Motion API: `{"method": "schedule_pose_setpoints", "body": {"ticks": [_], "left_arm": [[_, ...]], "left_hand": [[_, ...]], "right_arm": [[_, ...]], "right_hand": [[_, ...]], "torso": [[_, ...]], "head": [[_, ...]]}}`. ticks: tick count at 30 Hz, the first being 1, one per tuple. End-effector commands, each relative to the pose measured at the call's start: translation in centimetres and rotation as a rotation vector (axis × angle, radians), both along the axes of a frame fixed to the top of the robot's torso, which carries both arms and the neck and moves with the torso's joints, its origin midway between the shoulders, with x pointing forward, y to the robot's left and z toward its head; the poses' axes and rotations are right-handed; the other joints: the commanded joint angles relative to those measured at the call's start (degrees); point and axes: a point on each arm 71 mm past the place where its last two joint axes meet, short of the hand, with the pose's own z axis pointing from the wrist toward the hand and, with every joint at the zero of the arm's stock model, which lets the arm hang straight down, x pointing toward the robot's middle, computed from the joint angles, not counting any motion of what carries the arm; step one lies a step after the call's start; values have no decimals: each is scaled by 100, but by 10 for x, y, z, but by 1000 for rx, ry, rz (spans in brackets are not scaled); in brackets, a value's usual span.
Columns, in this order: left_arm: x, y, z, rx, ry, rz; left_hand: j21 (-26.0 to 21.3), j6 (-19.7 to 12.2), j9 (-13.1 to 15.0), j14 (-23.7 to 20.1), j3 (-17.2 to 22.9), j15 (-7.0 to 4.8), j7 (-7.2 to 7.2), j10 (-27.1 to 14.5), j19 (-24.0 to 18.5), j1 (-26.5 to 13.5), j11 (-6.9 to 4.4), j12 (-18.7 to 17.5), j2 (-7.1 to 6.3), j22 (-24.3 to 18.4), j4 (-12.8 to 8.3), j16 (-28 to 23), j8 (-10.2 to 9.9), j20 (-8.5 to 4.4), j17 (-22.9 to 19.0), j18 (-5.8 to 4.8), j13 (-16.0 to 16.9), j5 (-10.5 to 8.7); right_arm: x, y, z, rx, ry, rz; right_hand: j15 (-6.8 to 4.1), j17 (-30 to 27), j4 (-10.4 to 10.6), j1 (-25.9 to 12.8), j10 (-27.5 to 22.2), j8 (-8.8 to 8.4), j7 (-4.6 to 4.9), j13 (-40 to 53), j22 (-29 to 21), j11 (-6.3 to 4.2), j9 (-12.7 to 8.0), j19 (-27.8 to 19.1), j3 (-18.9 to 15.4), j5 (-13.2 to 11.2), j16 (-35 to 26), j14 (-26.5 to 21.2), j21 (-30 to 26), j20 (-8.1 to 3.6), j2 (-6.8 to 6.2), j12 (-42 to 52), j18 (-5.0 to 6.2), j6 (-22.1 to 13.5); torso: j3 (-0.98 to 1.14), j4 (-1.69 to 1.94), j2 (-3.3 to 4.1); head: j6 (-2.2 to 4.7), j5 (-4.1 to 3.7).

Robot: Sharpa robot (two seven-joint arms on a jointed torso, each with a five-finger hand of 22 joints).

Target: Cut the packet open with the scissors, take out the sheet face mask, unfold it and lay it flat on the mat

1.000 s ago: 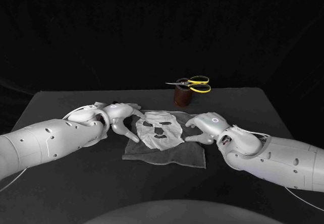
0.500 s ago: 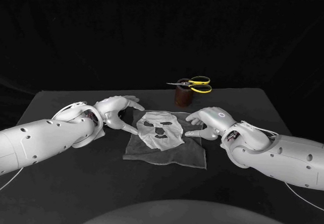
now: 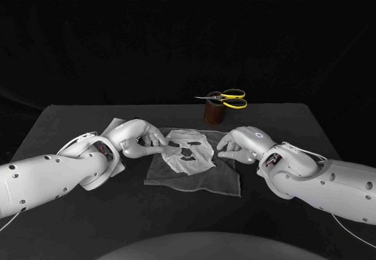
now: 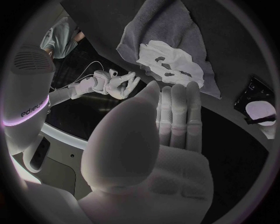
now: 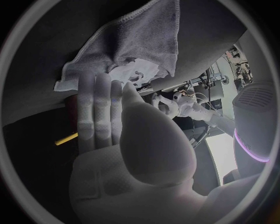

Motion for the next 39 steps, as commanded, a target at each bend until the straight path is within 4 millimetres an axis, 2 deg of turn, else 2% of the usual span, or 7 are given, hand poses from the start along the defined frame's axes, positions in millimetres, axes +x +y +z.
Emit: {"method": "schedule_pose_setpoints", "body": {"ticks": [1, 2, 4, 5, 12, 30, 39], "left_arm": [[-5, -3, -1, -46, -13, 78], [-6, -5, -4, -41, -1, 89], [-8, -10, -10, -30, 20, 111], [-9, -12, -14, -18, 35, 122], [-9, -29, -34, 84, 107, 180], [-2, -43, -49, 270, 126, 249], [-4, -48, -49, 313, 120, 224]], "left_hand": [[989, 118, 110, 1218, 223, -165, -111, -93, 492, -218, -137, 848, -71, 806, 61, 1646, 127, -207, 2552, -38, 624, 5], [1993, 105, 177, 1611, 322, -182, -126, -227, 1084, -350, -198, 1274, -104, 1969, 73, 2181, 183, -281, 3641, -233, 945, -30], [2599, 129, 254, 1857, 258, -191, -160, -254, 1459, -639, -158, 1597, -182, 2737, 108, 2477, 264, -307, 4390, -369, 1173, -18], [2968, 67, 367, 1988, 245, -261, -190, -308, 1673, -815, -250, 2031, -189, 3151, 75, 2622, 366, -336, 4730, -432, 1558, -14], [3574, -96, 817, 2181, -121, -215, -176, 387, 2001, -1343, -164, 3409, -204, 3952, 116, 2830, 904, -338, 5407, -575, 3288, -17], [3857, -416, 1230, 2222, -609, -198, -168, 748, 2142, -1404, -150, 4166, -215, 4334, 119, 2881, 1428, -313, 5576, -641, 4334, -19], [3903, -557, 1570, 2231, -1285, -232, -219, 881, 2138, -1274, -189, 4461, -222, 4396, 128, 2890, 1899, -338, 5618, -649, 4753, -18]], "right_arm": [[0, 2, 1, 46, 20, -18], [1, 3, 0, 49, 21, -21], [2, 6, -1, 50, 26, -26], [3, 8, -3, 42, 35, -30], [12, 25, -14, -8, 59, -55], [11, 41, -35, -69, 77, -86], [10, 41, -40, -89, 77, -86]], "right_hand": [[-186, 640, 7, -56, 262, 38, -78, 669, 1496, -151, 39, 236, 170, 9, 653, 310, 1447, -111, -43, 704, -137, 87], [-182, 746, -20, -38, 220, 27, -81, 808, 1685, -148, 40, 214, 212, -22, 716, 211, 1618, -112, -79, 812, -167, 65], [-261, 2082, -44, -166, 1, 17, -108, 2339, 2456, -173, 64, 140, 372, 19, 2043, 283, 2336, -114, -199, 2192, -258, 58], [-219, 2395, -38, -179, 75, 9, -86, 2735, 2600, -180, 64, 164, 412, -6, 2336, 279, 2460, -138, -159, 2598, -261, 43], [-172, 4976, -81, -527, 221, -75, -18, 5858, 3919, -129, 115, 384, 558, -17, 4911, 574, 3598, -87, -320, 5619, -428, -89], [-100, 5535, -89, -759, 298, -198, 69, 6553, 4291, -45, 127, 463, 494, -17, 5464, 641, 3888, -20, -486, 6282, -480, -259], [-87, 5588, -100, -782, 303, -216, 82, 6607, 4323, -32, 129, 463, 455, -16, 5515, 648, 3909, -7, -536, 6330, -482, -285]], "torso": [[7, 15, -16], [6, 13, -18], [4, 8, -24], [4, 1, -22], [4, -13, -3], [13, -8, -4], [9, -1, -3]], "head": [[0, 10], [0, 19], [0, 31], [0, 32], [0, 39], [0, 48], [0, 29]]}}
